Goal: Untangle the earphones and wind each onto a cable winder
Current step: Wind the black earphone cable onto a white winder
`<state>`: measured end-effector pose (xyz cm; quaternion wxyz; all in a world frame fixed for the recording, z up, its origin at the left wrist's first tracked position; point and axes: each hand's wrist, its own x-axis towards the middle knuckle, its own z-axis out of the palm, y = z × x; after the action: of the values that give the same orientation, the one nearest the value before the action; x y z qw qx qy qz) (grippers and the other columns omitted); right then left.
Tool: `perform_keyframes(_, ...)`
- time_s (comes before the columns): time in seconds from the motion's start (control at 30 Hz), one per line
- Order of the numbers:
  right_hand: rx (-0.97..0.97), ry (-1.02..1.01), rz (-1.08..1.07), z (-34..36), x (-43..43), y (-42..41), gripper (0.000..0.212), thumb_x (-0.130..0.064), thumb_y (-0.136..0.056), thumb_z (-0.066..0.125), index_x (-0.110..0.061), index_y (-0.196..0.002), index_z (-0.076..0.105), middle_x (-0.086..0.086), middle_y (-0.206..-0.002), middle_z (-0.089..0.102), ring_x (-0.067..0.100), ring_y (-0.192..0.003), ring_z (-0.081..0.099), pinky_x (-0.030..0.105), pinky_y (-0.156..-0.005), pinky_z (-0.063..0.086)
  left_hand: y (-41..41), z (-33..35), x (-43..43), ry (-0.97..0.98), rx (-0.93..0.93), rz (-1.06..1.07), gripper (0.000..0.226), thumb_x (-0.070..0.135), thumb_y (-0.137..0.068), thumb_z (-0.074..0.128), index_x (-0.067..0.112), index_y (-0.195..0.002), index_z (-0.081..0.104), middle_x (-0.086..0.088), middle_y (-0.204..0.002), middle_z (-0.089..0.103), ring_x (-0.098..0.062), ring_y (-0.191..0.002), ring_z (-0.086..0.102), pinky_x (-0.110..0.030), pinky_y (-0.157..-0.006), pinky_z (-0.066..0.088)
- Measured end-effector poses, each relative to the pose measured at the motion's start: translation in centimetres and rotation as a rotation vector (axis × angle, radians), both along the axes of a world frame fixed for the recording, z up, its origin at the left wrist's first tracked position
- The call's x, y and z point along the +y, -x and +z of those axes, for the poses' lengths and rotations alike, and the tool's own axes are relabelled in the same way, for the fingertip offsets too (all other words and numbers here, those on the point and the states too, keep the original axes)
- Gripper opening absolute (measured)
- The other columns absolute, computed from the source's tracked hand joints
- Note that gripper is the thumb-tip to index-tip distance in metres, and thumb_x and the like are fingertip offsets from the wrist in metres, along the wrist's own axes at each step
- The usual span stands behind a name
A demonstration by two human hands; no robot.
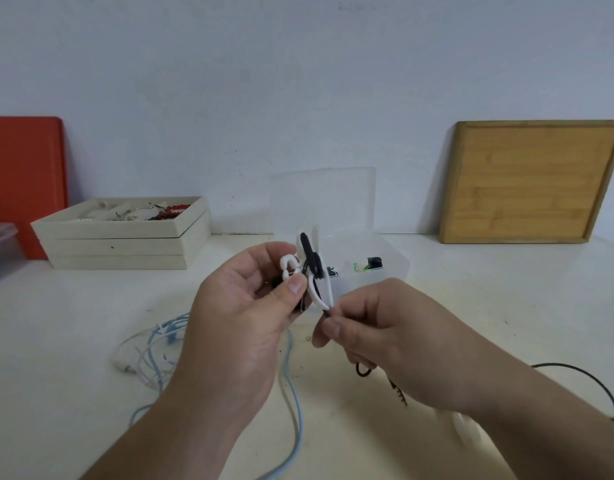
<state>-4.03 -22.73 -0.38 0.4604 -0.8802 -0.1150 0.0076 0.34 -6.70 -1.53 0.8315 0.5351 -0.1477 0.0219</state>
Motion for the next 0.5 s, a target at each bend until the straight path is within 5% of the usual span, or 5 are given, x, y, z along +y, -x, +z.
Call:
perform_keyframes(0.17,0.011,0.047,-0.053,0.9,-0.2,0.5,0.022,-0.027,-0.097,0.062,-0.019,-0.081,0.075,-0.006,-0.06,0.065,-0.003,-0.051,0.056,0.011,-0.055,0.044,-0.3,0.3,0.4,0.039,0.052,-0.016,0.024,-0.013,-0.089,0.052,0.004,-0.099,0.064,-0.009,-0.08,0.067,-0.018,-0.066,0.064,-0.029,-0.062,0.057)
perform_keyframes(0.4,0.041,0.08,0.045,1.5,0.2,1.1,0.02,-0.024,-0.091,0.068,-0.023,-0.071,0.071,-0.003,-0.067,0.072,0.007,-0.059,0.061,0.028,-0.064,0.052,-0.2,-0.3,0.1,-0.136,-0.032,0.142,0.029,-0.011,-0.083,0.065,0.016,-0.09,0.072,-0.003,-0.08,0.073,-0.019,-0.074,0.067,-0.036,-0.072,0.056)
perform_keyframes(0.5,0.012,0.075,0.048,1.6,0.0,1.1,0.019,-0.025,-0.089,0.072,-0.021,-0.071,0.071,-0.006,-0.073,0.072,0.004,-0.067,0.061,0.024,-0.071,0.05,-0.4,-0.3,0.3,-0.184,-0.055,0.205,0.032,-0.01,-0.081,0.07,0.021,-0.084,0.076,-0.002,-0.081,0.074,-0.021,-0.075,0.067,-0.041,-0.079,0.056)
